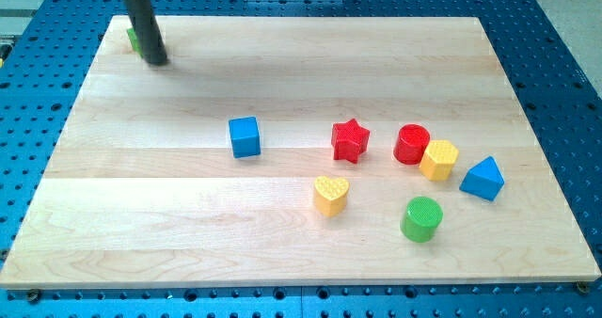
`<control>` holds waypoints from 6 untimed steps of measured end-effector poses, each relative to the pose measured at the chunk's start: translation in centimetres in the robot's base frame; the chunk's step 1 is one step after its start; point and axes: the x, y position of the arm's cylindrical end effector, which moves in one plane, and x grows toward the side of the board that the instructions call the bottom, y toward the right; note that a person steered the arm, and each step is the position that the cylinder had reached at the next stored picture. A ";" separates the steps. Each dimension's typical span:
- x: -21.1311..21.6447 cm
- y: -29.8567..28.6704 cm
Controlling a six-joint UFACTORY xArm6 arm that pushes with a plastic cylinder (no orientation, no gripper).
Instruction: Place your arm at the bottom right of the heart
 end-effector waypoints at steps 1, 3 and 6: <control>0.8 -0.6; 19.2 1.4; 24.8 4.1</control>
